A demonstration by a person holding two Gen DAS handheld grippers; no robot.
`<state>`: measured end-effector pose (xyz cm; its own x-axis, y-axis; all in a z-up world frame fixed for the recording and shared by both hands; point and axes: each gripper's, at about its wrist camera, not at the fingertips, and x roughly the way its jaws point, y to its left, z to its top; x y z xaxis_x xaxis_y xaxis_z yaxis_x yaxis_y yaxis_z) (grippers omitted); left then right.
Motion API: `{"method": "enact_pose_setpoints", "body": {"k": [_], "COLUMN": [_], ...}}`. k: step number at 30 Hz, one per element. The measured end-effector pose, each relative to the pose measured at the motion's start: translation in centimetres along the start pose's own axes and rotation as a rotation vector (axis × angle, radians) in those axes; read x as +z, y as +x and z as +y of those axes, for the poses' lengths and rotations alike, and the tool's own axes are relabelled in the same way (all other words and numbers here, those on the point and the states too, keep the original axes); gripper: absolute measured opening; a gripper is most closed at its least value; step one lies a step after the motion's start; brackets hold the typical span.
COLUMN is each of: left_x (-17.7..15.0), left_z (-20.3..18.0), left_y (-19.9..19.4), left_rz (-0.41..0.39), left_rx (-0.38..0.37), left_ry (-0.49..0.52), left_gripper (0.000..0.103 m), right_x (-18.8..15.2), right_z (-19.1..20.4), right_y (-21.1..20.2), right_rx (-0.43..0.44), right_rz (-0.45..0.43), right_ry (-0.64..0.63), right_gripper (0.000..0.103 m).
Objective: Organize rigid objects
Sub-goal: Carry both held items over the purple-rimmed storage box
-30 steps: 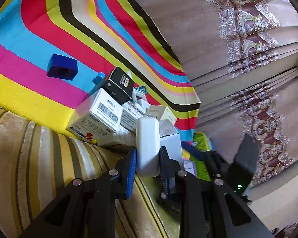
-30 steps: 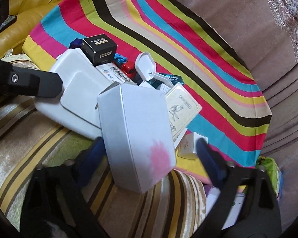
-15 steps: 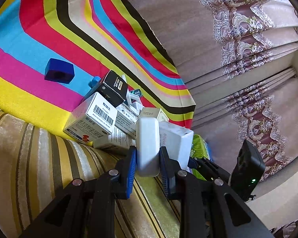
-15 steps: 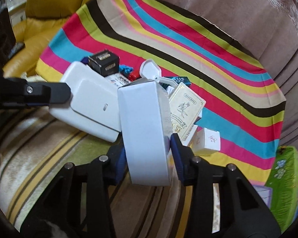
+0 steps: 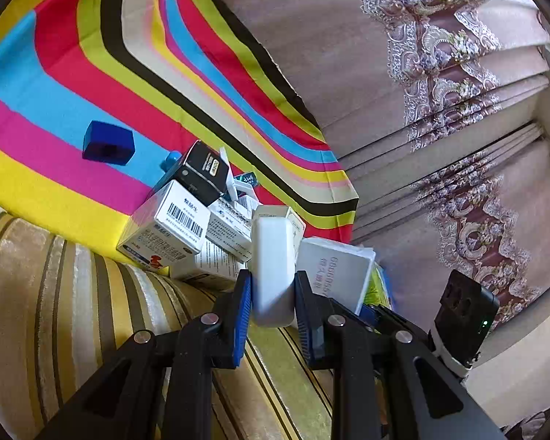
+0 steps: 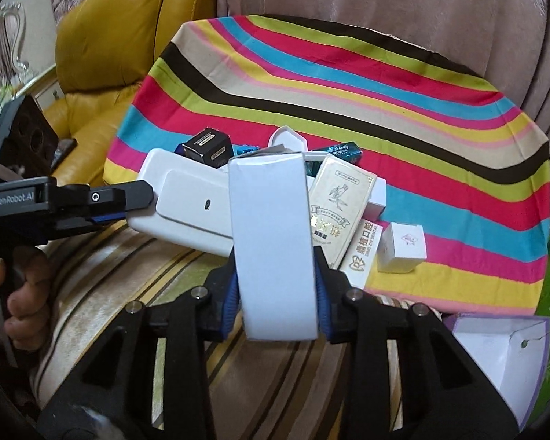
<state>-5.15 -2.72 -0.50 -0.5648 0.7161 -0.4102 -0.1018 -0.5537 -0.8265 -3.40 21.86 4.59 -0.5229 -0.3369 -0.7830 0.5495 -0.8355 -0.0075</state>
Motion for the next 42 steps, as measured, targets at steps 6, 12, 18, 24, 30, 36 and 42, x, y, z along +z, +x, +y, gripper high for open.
{"method": "enact_pose_setpoints", "body": {"k": [6,12,18,24,30,36,42], "left_x": [0.4,0.2,-0.4,-2.1,-6.3,-10.1,-11.3], "left_z": [-2.2,-6.0,-10.0,-15.3,-17.7,-18.2,-18.1], "left_y": [-0.1,2.0,7.1,13.9,21.7,25.9,26.6], "left_rz": [0.021,0.106,0.262,0.403,0.603,0.698,0.729], "left_rx": [0.024,0.003,-0.012,0.02,0.032,0.075,0.091], "left_ry": [0.031,0.113,0.181,0.338,0.374,0.399,0.43], "left_gripper": [0.024,0.024,0.024,0.024,0.024,0.024,0.024], "right_x": [-0.2,-0.7,-2.7,-6.6,-11.4,-15.5,-18.6], "right_z": [-2.2,-7.4,-13.4,-18.1,-22.7,-25.7,-27.3], "right_y": [-2.3,-5.7,-8.3,-8.0,-6.6,-6.5,-5.5], "right_rx": [0.026,-0.077,-0.228,-0.274,-0.334,-0.399,-0.406], "right_rz": [-0.036,-0.071,-0.066,0.001,0.088,0.149,0.212], "right_ry": [0.067,0.19,0.355,0.54,0.735,0.851,0.941], "right_gripper": [0.039,0.039,0.039,0.039,0.039,0.039,0.039]}}
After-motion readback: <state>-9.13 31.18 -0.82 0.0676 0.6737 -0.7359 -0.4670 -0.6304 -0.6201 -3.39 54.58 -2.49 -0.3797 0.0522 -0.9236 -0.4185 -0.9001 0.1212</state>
